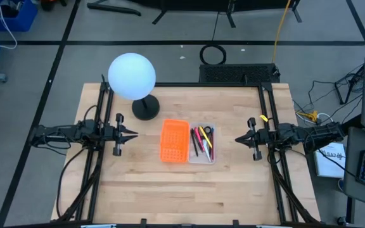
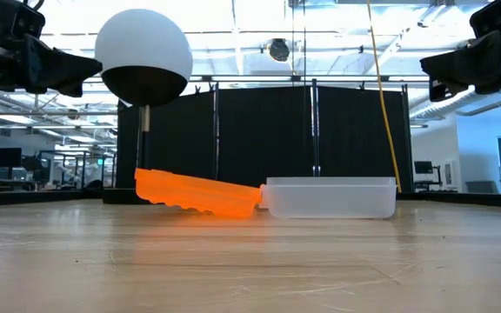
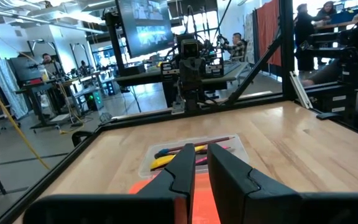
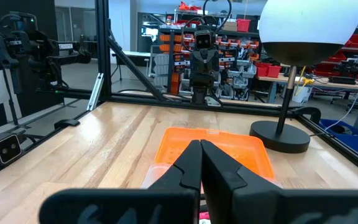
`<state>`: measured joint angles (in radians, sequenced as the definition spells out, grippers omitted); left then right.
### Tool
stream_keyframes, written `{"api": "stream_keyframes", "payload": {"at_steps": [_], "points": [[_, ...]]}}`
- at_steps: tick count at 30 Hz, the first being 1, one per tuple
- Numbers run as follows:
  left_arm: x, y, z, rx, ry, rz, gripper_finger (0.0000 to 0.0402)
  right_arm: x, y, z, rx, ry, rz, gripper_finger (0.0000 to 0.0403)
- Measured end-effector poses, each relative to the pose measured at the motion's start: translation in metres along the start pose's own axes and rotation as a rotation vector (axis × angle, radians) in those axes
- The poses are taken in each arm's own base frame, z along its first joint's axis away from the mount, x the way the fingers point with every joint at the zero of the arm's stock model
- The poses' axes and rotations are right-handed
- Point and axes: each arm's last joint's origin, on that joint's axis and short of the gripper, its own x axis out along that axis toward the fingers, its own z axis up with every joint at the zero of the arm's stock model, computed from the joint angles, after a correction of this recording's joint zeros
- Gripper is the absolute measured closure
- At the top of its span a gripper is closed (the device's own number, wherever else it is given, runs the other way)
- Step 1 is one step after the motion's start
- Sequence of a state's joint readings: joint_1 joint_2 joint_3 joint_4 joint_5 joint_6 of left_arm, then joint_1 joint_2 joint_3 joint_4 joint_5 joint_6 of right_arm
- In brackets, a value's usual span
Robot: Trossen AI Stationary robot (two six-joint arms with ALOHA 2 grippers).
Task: Pick & place school supplies into a supply box
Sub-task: Return to Home Position
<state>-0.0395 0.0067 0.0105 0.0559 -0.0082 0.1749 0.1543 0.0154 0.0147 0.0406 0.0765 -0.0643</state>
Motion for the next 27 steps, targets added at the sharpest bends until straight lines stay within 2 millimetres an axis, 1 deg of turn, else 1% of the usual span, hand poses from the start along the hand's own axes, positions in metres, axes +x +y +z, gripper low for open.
{"api": "stream_keyframes", "payload": {"at_steps": [27], "points": [[0.0000,0.0000,0.0002,0.000,-0.001,-0.001,0.0350,0.0000,0.0000,-0.0001,0.000,0.000,0.000,0.0403]]}}
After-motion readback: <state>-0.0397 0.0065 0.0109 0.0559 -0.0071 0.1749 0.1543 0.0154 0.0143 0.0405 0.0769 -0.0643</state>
